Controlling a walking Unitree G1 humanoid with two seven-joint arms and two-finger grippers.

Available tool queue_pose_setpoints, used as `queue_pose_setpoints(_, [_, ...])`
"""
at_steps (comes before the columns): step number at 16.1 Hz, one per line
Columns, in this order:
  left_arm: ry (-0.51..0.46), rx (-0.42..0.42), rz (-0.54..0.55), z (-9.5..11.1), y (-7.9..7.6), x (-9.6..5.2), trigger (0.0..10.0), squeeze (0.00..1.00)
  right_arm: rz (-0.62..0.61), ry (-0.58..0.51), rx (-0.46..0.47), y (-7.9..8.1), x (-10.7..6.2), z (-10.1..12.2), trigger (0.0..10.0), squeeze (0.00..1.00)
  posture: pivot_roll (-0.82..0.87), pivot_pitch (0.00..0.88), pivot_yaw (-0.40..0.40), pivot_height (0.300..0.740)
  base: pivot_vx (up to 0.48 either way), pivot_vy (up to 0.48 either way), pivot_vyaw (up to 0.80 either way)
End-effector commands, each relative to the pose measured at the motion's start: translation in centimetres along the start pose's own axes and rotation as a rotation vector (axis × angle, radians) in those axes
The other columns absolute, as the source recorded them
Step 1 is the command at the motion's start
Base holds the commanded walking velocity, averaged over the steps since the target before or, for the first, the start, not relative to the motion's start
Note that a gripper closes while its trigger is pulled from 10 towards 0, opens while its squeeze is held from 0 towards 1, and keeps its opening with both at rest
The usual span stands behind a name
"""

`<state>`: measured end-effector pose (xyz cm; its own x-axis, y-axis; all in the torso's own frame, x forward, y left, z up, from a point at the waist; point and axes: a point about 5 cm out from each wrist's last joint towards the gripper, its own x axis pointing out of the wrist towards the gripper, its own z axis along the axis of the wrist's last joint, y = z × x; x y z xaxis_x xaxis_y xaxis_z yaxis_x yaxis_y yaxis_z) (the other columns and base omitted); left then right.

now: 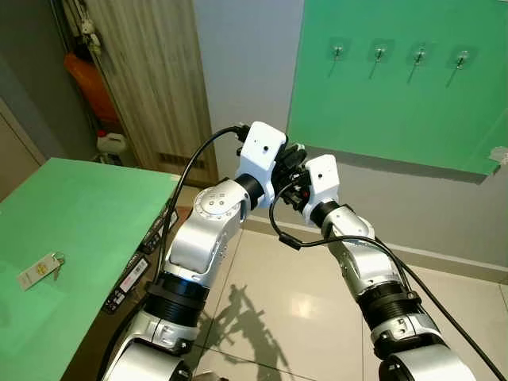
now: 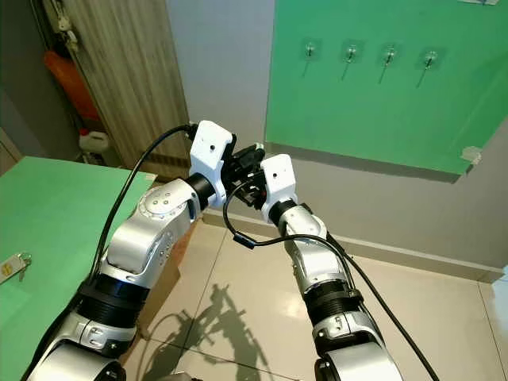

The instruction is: Hang keys on a hook

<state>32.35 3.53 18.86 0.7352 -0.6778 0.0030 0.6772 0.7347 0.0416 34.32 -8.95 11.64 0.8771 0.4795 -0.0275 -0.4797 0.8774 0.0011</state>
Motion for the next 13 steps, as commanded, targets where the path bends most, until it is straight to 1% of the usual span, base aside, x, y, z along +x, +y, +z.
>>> queue_pose_setpoints(1, [0.002, 0.000, -0.037, 0.0, -0.7, 0.1, 0.0, 0.00, -0.018, -0.037, 0.018, -0.4, -0.1, 0.7, 0.0, 0.00, -0.02, 0.000, 0.027, 0.740, 0.000, 0.000, 0.00])
queue_pose_setpoints(7, [0.024, 0.024, -0.018, -0.4, -0.3, 0.1, 0.0, 0.00, -0.018, -0.043, 0.029, -0.3, -0.1, 0.7, 0.0, 0.00, -0.02, 0.000, 0.029, 0.740, 0.000, 0.000, 0.00])
queue_pose_setpoints(8, [0.034, 0.037, -0.004, -0.4, -0.2, 0.1, 3.1, 0.00, -0.018, -0.043, 0.030, -0.3, -0.1, 0.7, 0.0, 0.00, -0.02, 0.000, 0.029, 0.740, 0.000, 0.000, 0.00])
queue_pose_setpoints(9, [0.037, 0.045, 0.064, -0.4, 0.6, 0.1, 10.0, 0.18, -0.018, -0.043, 0.031, -0.3, -0.1, 0.7, 0.0, 0.00, -0.02, 0.000, 0.031, 0.740, 0.000, 0.000, 0.00])
queue_pose_setpoints(10, [0.038, 0.052, 0.120, -0.4, 1.4, 0.0, 10.0, 1.00, -0.019, -0.043, 0.031, -0.3, -0.1, 0.7, 0.0, 0.00, -0.02, 0.000, 0.031, 0.740, 0.000, 0.000, 0.00])
queue_pose_setpoints(11, [0.042, 0.051, 0.161, -0.4, 2.1, 0.0, 10.0, 1.00, -0.020, -0.043, 0.032, -0.3, -0.1, 0.7, 0.0, 0.00, -0.02, 0.000, 0.032, 0.740, 0.000, 0.000, 0.00])
queue_pose_setpoints(12, [0.043, 0.049, 0.169, -0.4, 2.3, -0.1, 10.0, 1.00, -0.020, -0.043, 0.032, -0.3, -0.1, 0.7, 0.0, 0.00, -0.02, 0.000, 0.032, 0.740, 0.000, 0.000, 0.00])
queue_pose_setpoints(13, [0.055, 0.047, 0.207, -0.5, 2.9, -0.1, 10.0, 1.00, -0.022, -0.044, 0.032, -0.4, -0.1, 0.7, 0.0, 0.00, -0.02, 0.000, 0.032, 0.740, 0.000, 0.000, 0.00])
